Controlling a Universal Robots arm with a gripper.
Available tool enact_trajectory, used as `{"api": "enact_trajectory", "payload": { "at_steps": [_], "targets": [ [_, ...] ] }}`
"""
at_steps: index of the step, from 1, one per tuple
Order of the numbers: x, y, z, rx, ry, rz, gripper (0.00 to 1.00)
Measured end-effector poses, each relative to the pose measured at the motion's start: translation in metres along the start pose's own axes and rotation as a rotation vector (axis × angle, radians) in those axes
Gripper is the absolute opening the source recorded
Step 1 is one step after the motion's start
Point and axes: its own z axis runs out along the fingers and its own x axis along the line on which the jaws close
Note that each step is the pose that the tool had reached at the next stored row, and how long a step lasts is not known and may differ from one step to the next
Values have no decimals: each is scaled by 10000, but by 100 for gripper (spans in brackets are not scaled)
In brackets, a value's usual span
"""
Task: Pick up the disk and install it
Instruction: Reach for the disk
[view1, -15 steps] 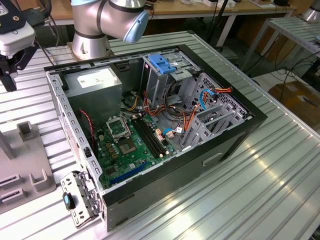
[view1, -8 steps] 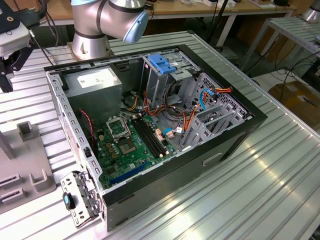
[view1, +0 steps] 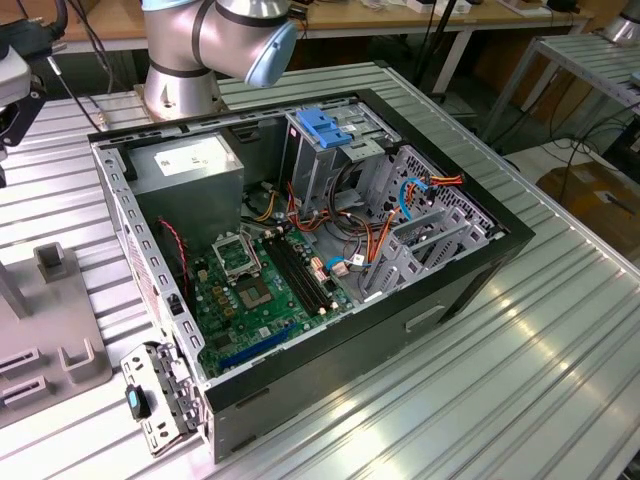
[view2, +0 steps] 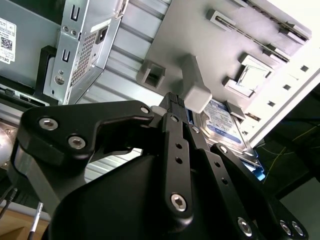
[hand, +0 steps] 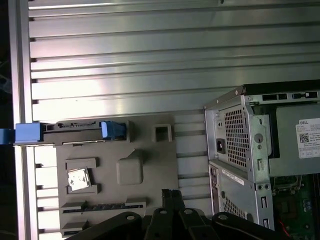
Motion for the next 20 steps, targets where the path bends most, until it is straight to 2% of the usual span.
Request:
{"api": "enact_trajectory", "payload": {
  "at_steps": [16,20],
  "targets": [
    [53,-1,-1,0,0,1,11],
    [111,3,-1,1,0,2,11]
  ]
}}
